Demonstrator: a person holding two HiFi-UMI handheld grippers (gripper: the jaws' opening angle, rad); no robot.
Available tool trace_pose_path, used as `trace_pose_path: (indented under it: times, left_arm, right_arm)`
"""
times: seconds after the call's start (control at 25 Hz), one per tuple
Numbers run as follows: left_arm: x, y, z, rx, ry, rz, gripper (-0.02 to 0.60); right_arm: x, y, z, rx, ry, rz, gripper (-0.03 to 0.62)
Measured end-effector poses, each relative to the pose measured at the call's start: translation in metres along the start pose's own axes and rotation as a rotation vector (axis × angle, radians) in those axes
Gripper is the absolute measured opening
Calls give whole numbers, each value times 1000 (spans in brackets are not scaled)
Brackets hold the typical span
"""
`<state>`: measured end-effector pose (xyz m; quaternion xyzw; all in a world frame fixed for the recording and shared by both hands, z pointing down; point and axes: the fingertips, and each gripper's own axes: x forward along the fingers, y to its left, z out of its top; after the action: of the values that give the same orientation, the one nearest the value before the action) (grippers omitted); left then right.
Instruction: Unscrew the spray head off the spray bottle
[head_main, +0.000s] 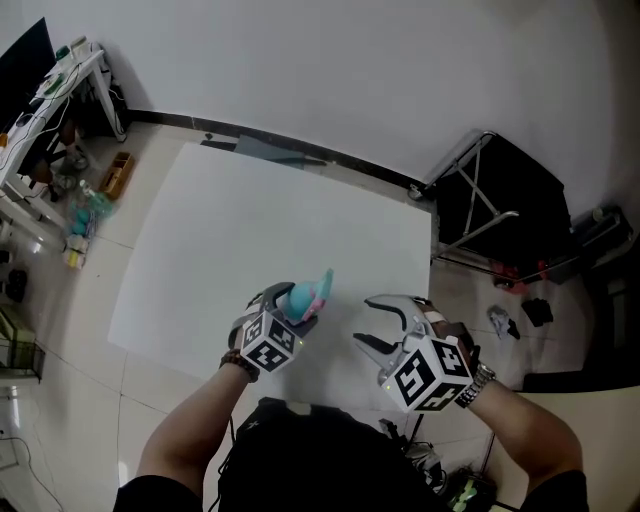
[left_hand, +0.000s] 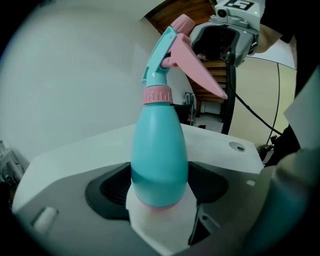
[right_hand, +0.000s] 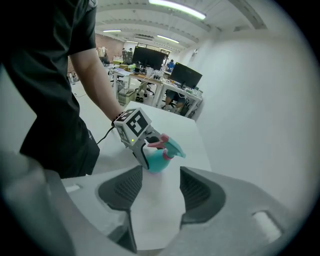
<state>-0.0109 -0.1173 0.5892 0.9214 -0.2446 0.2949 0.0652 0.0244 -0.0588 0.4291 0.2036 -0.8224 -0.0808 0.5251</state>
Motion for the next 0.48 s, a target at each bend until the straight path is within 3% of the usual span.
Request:
trace_pose_path:
  times: [0.48]
  left_arm:
    - [8,13,-2,-48,-15,34,385]
  right_arm:
    - [5,8,-8,139,-42,-4,222]
